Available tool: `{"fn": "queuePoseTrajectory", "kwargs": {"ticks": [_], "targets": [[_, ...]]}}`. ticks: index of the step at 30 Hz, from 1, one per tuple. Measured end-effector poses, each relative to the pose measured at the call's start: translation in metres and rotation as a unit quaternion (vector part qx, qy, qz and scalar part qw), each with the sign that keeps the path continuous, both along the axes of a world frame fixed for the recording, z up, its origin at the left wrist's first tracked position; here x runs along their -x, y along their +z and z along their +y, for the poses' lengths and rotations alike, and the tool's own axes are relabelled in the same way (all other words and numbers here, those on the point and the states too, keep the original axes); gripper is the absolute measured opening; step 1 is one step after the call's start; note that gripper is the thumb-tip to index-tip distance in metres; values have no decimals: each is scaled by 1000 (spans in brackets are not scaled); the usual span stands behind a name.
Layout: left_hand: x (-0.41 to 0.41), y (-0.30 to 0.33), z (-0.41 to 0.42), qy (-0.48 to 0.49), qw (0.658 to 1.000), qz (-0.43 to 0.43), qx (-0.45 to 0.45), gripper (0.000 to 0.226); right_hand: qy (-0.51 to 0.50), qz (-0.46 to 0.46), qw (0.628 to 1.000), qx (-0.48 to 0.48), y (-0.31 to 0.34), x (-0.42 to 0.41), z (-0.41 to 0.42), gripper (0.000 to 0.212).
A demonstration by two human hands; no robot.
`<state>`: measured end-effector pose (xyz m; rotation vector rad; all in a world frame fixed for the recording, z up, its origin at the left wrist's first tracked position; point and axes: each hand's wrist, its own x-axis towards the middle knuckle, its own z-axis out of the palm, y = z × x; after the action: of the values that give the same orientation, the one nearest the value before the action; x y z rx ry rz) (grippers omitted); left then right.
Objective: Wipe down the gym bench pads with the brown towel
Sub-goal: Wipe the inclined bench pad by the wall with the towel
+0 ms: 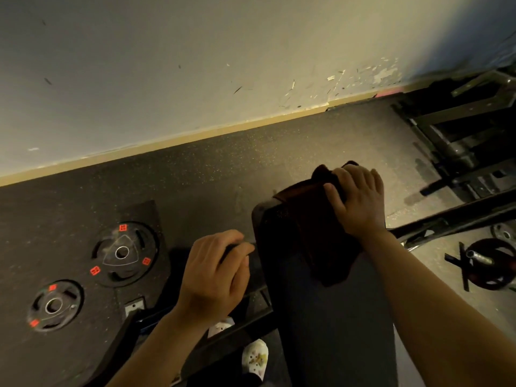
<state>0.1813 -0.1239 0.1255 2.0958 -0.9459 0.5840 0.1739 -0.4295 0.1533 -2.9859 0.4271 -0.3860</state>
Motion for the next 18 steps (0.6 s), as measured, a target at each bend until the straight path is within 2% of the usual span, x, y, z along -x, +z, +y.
{"fn": "queuePoseTrajectory", "kwargs": {"ticks": [3, 9, 13, 15, 18], "targets": [[-2, 6, -6, -13, 1000, 17, 0, 16, -38, 17, 999, -27, 2, -1, 8, 61], [-12, 28, -66, -14, 1000, 6, 2, 28, -34, 20, 998, -46, -8, 19, 60, 58], [-28, 32, -113, -30, 988, 49, -142, 41, -9, 40, 997, -71, -4, 25, 50, 57], [-26, 23, -123, -50, 973, 73, -212, 48, 4, 22, 996, -91, -6, 33, 46, 55], [-25, 14, -127, -23, 960, 74, -268, 55, 3, -21, 993, -112, -16, 48, 42, 54]]}}
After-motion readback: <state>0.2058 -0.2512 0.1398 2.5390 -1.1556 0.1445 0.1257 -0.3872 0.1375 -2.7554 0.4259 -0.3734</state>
